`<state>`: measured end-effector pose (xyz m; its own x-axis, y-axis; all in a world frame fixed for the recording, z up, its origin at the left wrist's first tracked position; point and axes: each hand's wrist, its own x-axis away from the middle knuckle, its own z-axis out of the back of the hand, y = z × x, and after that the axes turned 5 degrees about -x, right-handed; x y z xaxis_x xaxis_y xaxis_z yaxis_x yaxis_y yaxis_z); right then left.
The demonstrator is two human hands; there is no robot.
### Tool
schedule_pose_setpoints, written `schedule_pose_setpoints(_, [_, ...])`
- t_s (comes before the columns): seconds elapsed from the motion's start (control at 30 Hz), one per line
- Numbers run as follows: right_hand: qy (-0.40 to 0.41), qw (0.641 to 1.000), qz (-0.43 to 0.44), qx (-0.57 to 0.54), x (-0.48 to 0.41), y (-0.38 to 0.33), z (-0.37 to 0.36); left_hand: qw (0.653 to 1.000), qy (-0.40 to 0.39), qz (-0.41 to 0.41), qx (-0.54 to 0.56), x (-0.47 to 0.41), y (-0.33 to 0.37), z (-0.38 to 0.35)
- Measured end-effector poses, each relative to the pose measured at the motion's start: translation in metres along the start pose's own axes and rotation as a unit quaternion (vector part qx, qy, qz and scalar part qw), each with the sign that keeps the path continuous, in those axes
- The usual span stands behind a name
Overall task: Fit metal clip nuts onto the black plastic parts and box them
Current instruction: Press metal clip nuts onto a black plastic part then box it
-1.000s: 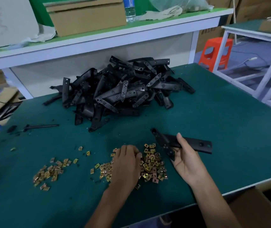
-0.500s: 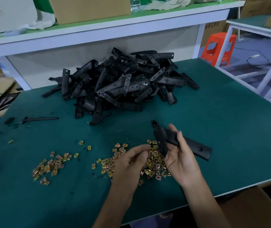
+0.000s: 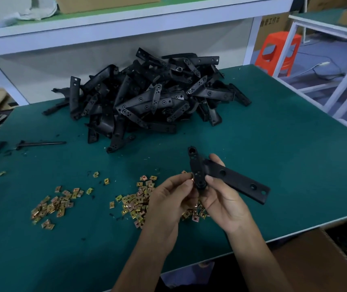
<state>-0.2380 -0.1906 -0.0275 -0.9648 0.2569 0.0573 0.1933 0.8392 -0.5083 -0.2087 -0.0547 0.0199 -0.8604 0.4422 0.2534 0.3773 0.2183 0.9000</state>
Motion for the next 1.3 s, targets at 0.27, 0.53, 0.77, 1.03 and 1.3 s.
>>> schedule_pose_setpoints(0.27, [-0.043, 0.999, -0.011, 0.01, 0.001, 0.0, -0.001, 1.0, 0.016, -0.007, 0.011, 0.0, 0.005, 0.004])
schedule_pose_setpoints(0.53, [-0.055, 0.998, -0.024, 0.037, 0.003, 0.0, -0.003, 0.999, 0.009, -0.007, -0.042, 0.0, 0.006, 0.012])
schedule_pose_setpoints(0.77, [-0.144, 0.986, -0.08, 0.0, 0.008, 0.002, -0.002, 0.988, -0.078, 0.002, -0.132, -0.004, 0.018, 0.026])
schedule_pose_setpoints(1.03, [-0.05, 0.998, -0.043, 0.003, 0.003, 0.009, 0.003, 0.87, 0.029, -0.12, -0.478, -0.037, 0.023, 0.062])
schedule_pose_setpoints(1.3, [-0.032, 0.999, -0.012, -0.041, -0.001, 0.004, 0.006, 0.664, 0.095, -0.168, -0.722, -0.068, 0.008, 0.089])
